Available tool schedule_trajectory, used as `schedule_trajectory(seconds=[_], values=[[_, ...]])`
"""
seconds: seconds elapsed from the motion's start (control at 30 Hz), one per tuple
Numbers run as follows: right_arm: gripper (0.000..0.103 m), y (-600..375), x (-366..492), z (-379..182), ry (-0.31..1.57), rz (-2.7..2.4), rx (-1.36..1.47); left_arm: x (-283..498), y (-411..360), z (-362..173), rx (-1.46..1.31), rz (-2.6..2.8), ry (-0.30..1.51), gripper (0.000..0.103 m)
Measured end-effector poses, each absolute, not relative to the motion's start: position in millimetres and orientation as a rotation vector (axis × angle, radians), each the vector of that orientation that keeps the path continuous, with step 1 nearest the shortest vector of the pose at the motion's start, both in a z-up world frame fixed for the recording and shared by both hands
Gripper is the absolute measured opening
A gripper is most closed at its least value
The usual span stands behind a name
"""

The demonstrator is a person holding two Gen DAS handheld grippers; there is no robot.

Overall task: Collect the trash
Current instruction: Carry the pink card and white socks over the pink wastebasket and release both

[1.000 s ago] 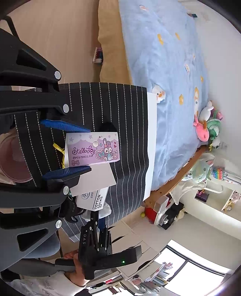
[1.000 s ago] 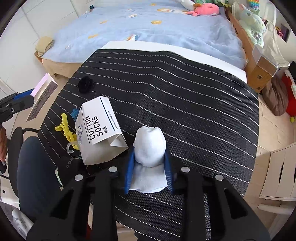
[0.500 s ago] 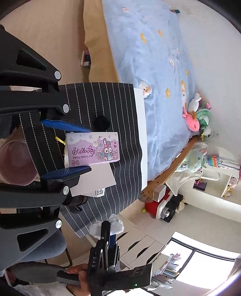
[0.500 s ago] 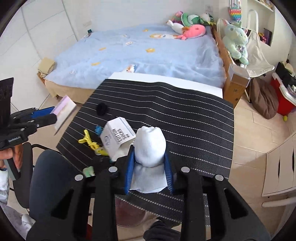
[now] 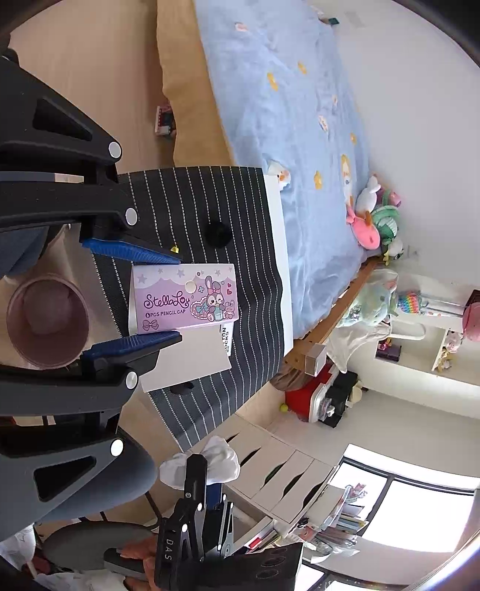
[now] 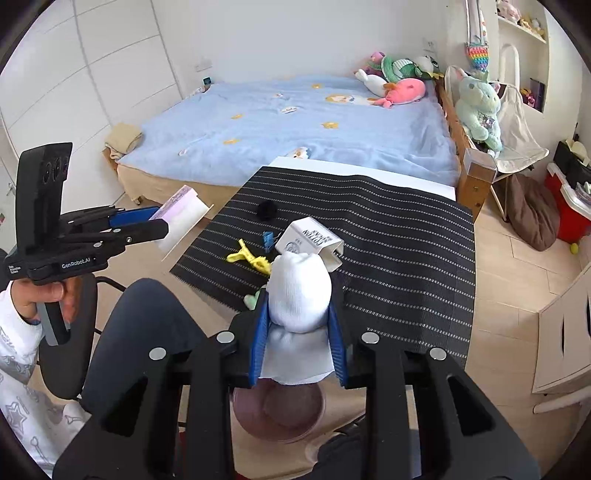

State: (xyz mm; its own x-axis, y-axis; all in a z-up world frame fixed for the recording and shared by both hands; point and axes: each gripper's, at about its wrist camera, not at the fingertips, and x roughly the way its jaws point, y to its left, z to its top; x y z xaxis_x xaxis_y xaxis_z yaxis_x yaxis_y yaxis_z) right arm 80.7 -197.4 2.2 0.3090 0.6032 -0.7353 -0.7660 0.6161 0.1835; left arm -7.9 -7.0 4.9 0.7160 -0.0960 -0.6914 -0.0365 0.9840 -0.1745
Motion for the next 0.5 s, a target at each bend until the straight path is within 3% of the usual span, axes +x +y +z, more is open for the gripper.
schedule_trajectory(seconds=[0.5], values=[[0.03,-198,14,-43,0.963,0.982,-0.248,-52,-28,-10,-0.172,-0.06,0.797,0.036]])
